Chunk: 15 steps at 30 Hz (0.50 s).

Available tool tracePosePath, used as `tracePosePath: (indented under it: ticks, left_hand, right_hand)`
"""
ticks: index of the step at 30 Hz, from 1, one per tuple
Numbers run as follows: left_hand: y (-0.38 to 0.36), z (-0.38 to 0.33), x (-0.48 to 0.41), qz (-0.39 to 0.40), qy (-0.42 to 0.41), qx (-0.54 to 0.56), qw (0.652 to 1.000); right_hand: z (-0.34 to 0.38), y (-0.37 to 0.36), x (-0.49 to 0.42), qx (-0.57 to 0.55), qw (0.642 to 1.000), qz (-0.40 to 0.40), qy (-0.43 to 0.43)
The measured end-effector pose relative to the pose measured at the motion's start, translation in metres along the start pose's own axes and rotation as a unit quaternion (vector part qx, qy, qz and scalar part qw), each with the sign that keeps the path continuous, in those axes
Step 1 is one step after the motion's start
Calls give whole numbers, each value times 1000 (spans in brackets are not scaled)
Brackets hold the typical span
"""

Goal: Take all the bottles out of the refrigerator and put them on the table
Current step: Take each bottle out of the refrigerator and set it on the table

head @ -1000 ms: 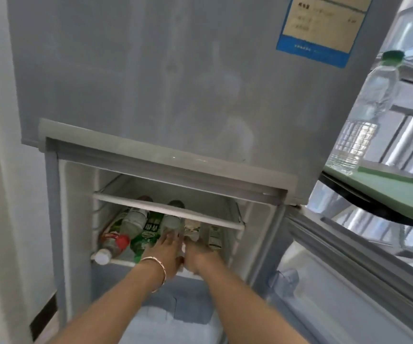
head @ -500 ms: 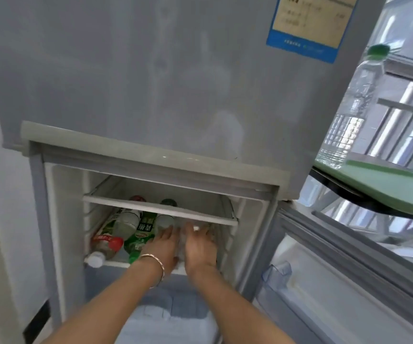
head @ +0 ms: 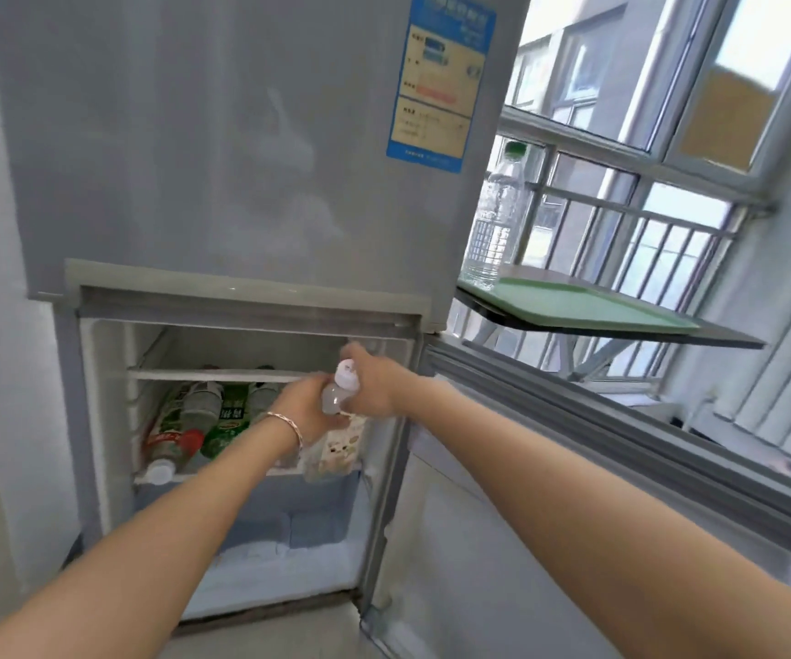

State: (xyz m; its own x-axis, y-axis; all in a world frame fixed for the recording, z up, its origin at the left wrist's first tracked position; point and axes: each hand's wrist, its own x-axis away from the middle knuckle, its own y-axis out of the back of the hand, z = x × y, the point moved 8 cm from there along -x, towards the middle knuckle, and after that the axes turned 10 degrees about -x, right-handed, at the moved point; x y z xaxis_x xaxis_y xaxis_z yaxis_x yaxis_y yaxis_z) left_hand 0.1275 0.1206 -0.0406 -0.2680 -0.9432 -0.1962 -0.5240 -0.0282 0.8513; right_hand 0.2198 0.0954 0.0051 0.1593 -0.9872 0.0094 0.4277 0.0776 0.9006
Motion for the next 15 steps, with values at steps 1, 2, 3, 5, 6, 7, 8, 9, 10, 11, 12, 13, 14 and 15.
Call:
tracePosePath:
  ticks: [1, 2, 3, 5, 6, 7, 8, 9, 10, 11, 12, 13, 14, 15]
  left_hand:
    - [13, -9, 3, -13, -4, 5, 1000]
    - [25, -13, 5, -27, -2, 5, 1000]
    - [39, -21, 8, -39, -3, 5, 999]
    - [67, -41, 16, -60, -10, 12, 998]
    - [79, -55, 20, -70, -19, 17, 997]
    - [91, -69, 23, -80, -30, 19, 996]
    - [102, -83, 26, -90, -39, 19, 995]
    - [112, -99, 28, -101, -47, 21, 994]
    - [121, -114, 29, -113, -51, 24, 992]
    - [131, -127, 29, -128, -55, 25, 990]
    - [139, -141, 29, -141, -62, 22, 988]
    - [146, -157, 28, -154, -75, 21, 985]
    - [152, -169, 28, -165, -86, 30, 982]
    - [159, -186, 27, -173, -107, 57, 978]
  right_hand:
    - [0, 15, 9, -28, 999, -17, -11]
    - [-2, 25, 13, -54, 998, -22, -28]
    - [-6, 33, 18, -71, 996, -19, -50]
    - [-12, 39, 31, -105, 990, 11, -96]
    - [-14, 41, 41, -116, 987, 20, -109]
    - [-16, 42, 48, -133, 984, 27, -114]
    - [-15, 42, 54, -158, 980, 27, -114]
    - [-17, 48, 60, -188, 976, 10, -111]
    - [-18, 57, 63, -215, 971, -24, -104]
    - [-18, 70, 67, -236, 965, -67, -90]
    - [-19, 85, 70, -257, 957, -112, -75]
    - [-21, 103, 75, -273, 948, -150, -57]
    - [-20, 118, 80, -277, 943, -180, -45]
    - [-22, 137, 89, -273, 938, -207, -43]
